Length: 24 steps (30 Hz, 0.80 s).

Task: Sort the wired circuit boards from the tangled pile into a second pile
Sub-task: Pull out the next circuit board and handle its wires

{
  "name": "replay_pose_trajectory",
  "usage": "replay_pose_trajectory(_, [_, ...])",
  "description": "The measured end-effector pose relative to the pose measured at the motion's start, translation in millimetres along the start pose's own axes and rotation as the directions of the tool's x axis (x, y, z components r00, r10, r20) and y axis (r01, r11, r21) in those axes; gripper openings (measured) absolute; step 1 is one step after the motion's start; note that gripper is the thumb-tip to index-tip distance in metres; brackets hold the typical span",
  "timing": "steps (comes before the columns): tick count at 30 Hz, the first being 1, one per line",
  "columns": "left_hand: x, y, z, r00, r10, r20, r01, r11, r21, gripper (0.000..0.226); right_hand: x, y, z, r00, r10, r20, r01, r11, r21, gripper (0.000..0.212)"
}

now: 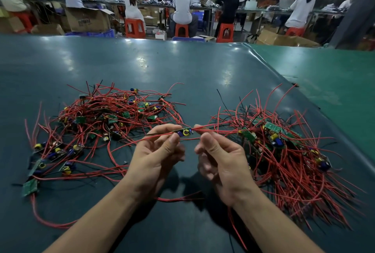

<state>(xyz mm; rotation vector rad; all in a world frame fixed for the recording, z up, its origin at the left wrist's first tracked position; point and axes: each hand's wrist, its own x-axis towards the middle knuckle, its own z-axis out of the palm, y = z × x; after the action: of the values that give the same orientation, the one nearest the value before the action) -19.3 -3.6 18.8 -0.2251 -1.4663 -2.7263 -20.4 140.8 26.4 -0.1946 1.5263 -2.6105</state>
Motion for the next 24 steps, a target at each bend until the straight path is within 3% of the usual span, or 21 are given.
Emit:
replay_pose_trajectory(5, [-3, -7, 3, 0.992, -0.010, 0.129, 0.004, 0.999, 0.044, 0.020, 6, 2, -2, 0.996, -0.046, -0.073, 0.048, 0.998, 0.028, 0.020])
replay_pose_trajectory(8, [-2, -11, 0, 0.995, 0.097, 0.037, -0.102, 0.980, 0.174, 0.020, 7, 4, -4, 0.998, -0.040, -0.054, 0.040, 0.999, -0.004, 0.018])
replay_pose_trajectory(10, [-1, -11, -1, 0.971, 0.238, 0.027, -0.232, 0.909, 0.346, 0.010, 6, 6, -3, 0.999, -0.002, -0.044, 0.001, 0.999, -0.036, 0.018])
replay_pose_trajectory(13, [0, -15, -2, 0.911, 0.386, 0.148, -0.405, 0.761, 0.507, 0.012, 4, 7, 0, 0.998, 0.048, -0.030, -0.052, 0.990, -0.129, 0.021])
replay_pose_trajectory(17, [1, -18, -5, 0.879, 0.433, 0.198, -0.466, 0.700, 0.541, 0.016, 2, 6, -2, 0.998, -0.021, -0.056, 0.007, 0.971, -0.240, 0.015])
replay_pose_trajectory(24, [-5, -18, -3, 0.852, 0.466, 0.240, -0.512, 0.647, 0.565, 0.014, 13, -5, -14, 0.986, -0.083, -0.144, 0.060, 0.986, -0.154, 0.029])
